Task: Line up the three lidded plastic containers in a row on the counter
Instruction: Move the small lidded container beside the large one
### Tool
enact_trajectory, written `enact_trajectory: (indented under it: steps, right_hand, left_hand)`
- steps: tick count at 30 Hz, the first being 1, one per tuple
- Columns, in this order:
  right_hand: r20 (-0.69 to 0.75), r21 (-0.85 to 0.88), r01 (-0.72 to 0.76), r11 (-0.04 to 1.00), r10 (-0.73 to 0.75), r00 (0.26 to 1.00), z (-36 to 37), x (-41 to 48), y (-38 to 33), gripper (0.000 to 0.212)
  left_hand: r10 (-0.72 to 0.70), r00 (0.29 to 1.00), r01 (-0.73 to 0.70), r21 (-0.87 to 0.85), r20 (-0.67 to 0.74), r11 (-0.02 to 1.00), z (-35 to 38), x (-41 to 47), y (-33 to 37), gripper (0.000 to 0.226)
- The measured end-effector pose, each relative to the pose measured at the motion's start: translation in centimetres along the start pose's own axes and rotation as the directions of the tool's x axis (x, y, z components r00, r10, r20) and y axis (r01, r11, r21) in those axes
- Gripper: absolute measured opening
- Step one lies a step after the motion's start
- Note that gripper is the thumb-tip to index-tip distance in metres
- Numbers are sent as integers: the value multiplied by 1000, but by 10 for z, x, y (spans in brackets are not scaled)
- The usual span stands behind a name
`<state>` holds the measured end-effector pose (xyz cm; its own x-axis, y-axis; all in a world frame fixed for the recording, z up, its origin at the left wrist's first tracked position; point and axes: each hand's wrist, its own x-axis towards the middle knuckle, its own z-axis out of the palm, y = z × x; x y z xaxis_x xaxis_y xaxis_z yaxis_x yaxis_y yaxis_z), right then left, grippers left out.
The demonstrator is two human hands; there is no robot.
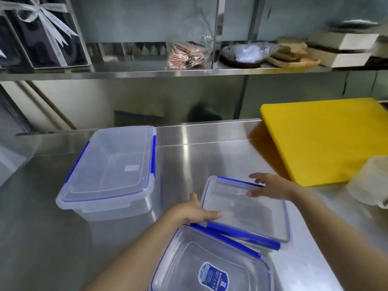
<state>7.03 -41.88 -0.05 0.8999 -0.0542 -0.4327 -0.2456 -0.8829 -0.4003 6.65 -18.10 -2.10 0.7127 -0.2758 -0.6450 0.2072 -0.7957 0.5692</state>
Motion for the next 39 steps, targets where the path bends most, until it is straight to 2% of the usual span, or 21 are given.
enact_trajectory:
  steps: [5,7,9,10,12,14,16,17,18,20,21,23,26,30,33,35,39]
  right_hand:
    - [7,52,49,997,-49,999,7,-2,14,59]
    - [-19,48,30,998,-29,999,7,-2,15,65]
    - [-85,-39,0,999,-3,996,9,-1,16,69]
    - [-120,-90,-7,996,-4,993,12,-2,15,69]
    - [-186,-115,-27,993,5,983,23,-1,10,68]
    - [-220,-29,-67,997,59,974,35,-1,1,69]
    - [-177,105,-93,990,111,978,43,1,-7,71]
    - [-115,192,-89,977,113,987,43,0,-11,73]
    - [-35,288,-66,955,79,996,40,-2,-13,75]
    - [131,407,22,913,-82,988,33,-8,-11,86]
    - [188,407,80,910,-169,967,30,-10,-9,97]
    - [260,327,167,930,-259,930,27,-10,-4,127]
    - [336,151,172,973,-214,917,32,-6,-1,144]
    - [315,64,217,974,-226,922,31,-1,-9,138]
    - [260,33,240,970,-240,935,27,7,-18,129]
    - [222,12,254,967,-250,942,25,16,-25,123]
    - [125,33,228,973,-231,965,22,44,-40,108]
  left_hand:
    - [33,999,-33,-153,-6,988,2,6,-4,71]
    - [19,998,-38,-327,-59,944,3,13,-4,66]
    - [-55,977,-74,-562,-208,824,3,21,-1,61]
    - [-94,948,-124,-624,-305,771,2,25,1,59]
    - [-111,893,-220,-636,-437,739,5,34,4,56]
    - [-44,881,-287,-605,-471,743,10,34,10,47]
    - [57,890,-344,-583,-452,737,17,28,13,49]
    - [102,892,-356,-545,-440,759,18,25,13,60]
    - [147,903,-349,-489,-404,799,17,21,12,83]
    - [225,940,-304,-333,-256,893,15,16,6,129]
    - [252,950,-290,-218,-185,932,13,13,3,141]
    - [285,955,-284,29,-87,959,10,8,-4,146]
    - [264,964,-263,197,18,945,4,3,-13,142]
    - [232,973,-230,210,16,950,1,10,-22,132]
    - [291,950,-259,227,-116,939,-4,15,-23,118]
    - [343,907,-298,205,-243,932,-10,17,-22,105]
    - [422,731,-285,322,-536,903,-20,27,-25,57]
